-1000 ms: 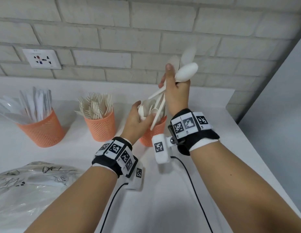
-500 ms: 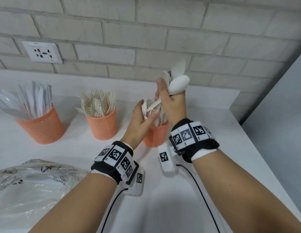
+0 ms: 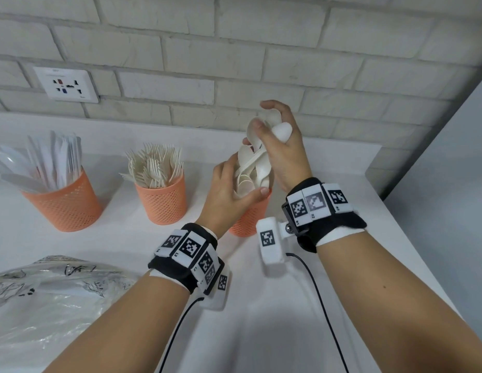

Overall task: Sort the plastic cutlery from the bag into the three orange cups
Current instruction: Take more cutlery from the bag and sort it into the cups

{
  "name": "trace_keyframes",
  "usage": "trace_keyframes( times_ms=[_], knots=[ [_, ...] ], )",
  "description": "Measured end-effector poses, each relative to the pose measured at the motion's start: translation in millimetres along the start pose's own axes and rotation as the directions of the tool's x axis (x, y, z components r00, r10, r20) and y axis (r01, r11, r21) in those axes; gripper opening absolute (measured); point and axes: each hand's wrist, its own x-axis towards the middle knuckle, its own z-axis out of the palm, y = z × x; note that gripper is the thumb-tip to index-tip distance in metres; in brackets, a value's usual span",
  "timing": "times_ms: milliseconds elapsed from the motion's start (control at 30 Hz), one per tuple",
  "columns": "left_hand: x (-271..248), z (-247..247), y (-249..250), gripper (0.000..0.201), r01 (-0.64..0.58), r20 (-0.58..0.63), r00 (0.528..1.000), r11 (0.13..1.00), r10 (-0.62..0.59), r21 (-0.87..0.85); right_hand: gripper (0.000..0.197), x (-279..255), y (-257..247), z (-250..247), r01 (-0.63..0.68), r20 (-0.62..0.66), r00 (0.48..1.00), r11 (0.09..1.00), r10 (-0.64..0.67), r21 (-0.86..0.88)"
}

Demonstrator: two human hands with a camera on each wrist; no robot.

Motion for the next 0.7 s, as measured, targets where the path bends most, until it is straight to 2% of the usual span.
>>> trace_keyframes(
  times_ms=[67, 167, 267, 367, 433, 500, 600, 700],
  knots=[
    [-0.4, -0.4, 2.1, 0.075, -0.005, -0.004, 1.000, 1.000, 0.005, 0.015, 0.019, 1.6, 0.6, -0.1, 0.069, 0.033, 0.997, 0.989, -0.065, -0.132],
    [-0.9, -0.5, 3.3, 0.067, -0.002, 0.000, 1.000, 0.999, 0.002, 0.050, 0.021, 3.2, 2.4, -2.2, 0.098, 0.019, 0.995, 0.981, -0.096, -0.166],
    [-0.4, -0.2, 5.0, 0.071, 0.018, 0.002, 1.000, 0.999, -0.018, 0.046, 0.018, 2.1, 1.8, -0.9, 0.016, 0.060, 0.998, 0.983, -0.005, -0.182],
    [-0.9, -0.9, 4.5, 0.085, 0.038, 0.018, 0.999, 0.998, -0.039, 0.053, 0.011, 4.2, -0.9, -0.9, -0.160, 0.074, 0.985, 0.987, 0.158, 0.022],
    [-1.2, -1.5, 3.5, 0.092, 0.052, 0.032, 0.998, 0.996, -0.054, 0.071, 0.015, 6.8, -2.3, -5.1, -0.183, 0.061, 0.983, 0.972, 0.175, 0.149],
    [-0.8, -0.6, 3.6, 0.095, 0.061, 0.028, 0.998, 0.995, -0.064, 0.080, 0.018, 7.4, -1.3, -8.5, -0.173, 0.068, 0.984, 0.975, 0.164, 0.143],
    [-0.4, 2.0, 6.4, 0.097, 0.073, 0.014, 0.997, 0.995, -0.074, 0.063, 0.017, 8.8, 7.8, -11.4, -0.166, 0.028, 0.985, 0.982, 0.169, -0.094],
    [-0.7, 1.3, 8.4, 0.098, 0.079, 0.027, 0.996, 0.995, -0.081, 0.063, 0.011, 8.2, 12.1, -14.0, -0.069, 0.118, 0.985, 0.905, 0.130, -0.419]
  ],
)
